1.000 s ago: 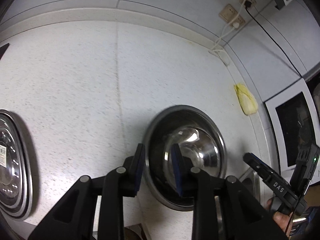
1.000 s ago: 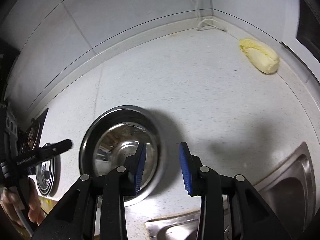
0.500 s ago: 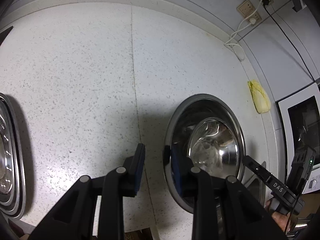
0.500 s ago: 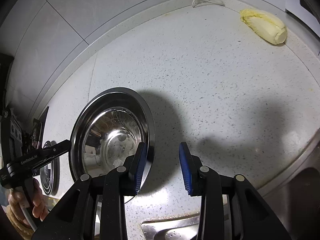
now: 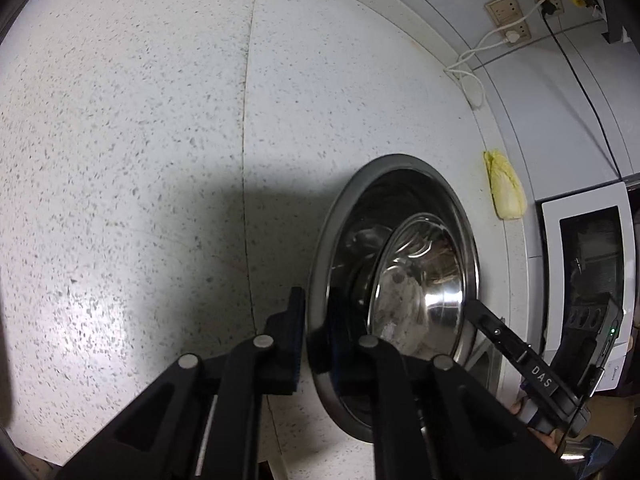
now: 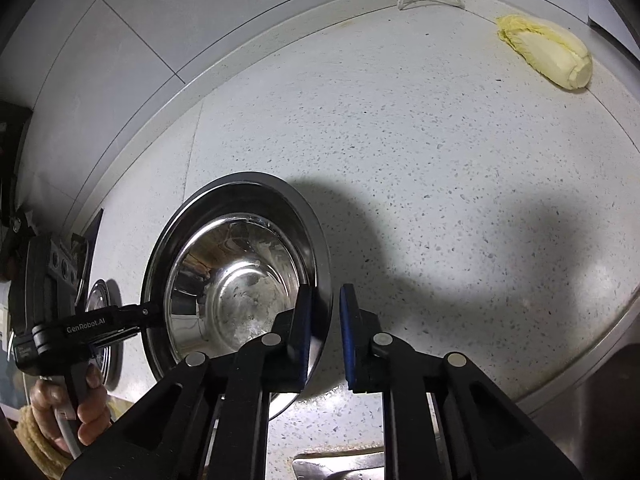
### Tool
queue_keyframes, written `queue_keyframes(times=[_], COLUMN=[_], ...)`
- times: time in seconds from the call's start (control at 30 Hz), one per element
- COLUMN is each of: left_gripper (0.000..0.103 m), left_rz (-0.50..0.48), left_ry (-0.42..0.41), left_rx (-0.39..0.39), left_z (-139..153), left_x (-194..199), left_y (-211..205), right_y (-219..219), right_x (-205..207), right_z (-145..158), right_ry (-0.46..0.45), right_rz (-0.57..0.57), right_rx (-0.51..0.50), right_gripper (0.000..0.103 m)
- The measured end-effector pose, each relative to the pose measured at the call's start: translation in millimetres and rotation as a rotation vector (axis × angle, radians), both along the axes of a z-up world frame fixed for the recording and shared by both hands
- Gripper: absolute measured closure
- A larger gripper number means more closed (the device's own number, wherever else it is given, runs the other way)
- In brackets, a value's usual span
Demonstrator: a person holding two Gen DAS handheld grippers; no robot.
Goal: Organize plates and bowls
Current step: 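Lift the bowl stack with both tools and carry it onto the plates by the stove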
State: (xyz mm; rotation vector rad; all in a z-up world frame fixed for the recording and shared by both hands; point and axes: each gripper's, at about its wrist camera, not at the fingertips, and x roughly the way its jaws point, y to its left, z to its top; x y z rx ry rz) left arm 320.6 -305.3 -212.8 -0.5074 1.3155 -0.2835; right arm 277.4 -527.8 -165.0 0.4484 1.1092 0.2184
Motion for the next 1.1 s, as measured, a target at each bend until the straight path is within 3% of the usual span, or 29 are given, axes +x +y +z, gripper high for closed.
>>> queue_keyframes(times=[0.33,0.53,0.73,0.9,1.1], left_gripper=[0.093,0.093,0.093,0.093,0.093], left_rz=[0.009,0.057,0.129,0.195,0.231], left_ry=[-0.021,-0.042,-0.099,-0.124,-0.151], left_rx=[-0.003,-0.030,-0.049,-0.047,0.032], left_z=[14.0,38.1,73.7,92.9,112.1], left_x=[-0.5,-7.1,-22.5,-47.6,-84.5], left_y=[17.3,53.8,125.1,208.5,300.8], right_y=[6.0,32.7,84.0,154.7,247.2], right_x=[1.7,3.2,0.2,-9.6,-33.2], right_z=[6.9,34.0,64.0,86.5,90.3], right_ry=[-0.005,-0.038,-0.091,-0.135,-0.127], right_rz=[0.017,0.049,0.096,0.155,0.201], right_rx=[-0.003,-0.016,-0.014,-0.005,0.023], right_gripper=[0.094,0.094,0.094,0.094,0.094])
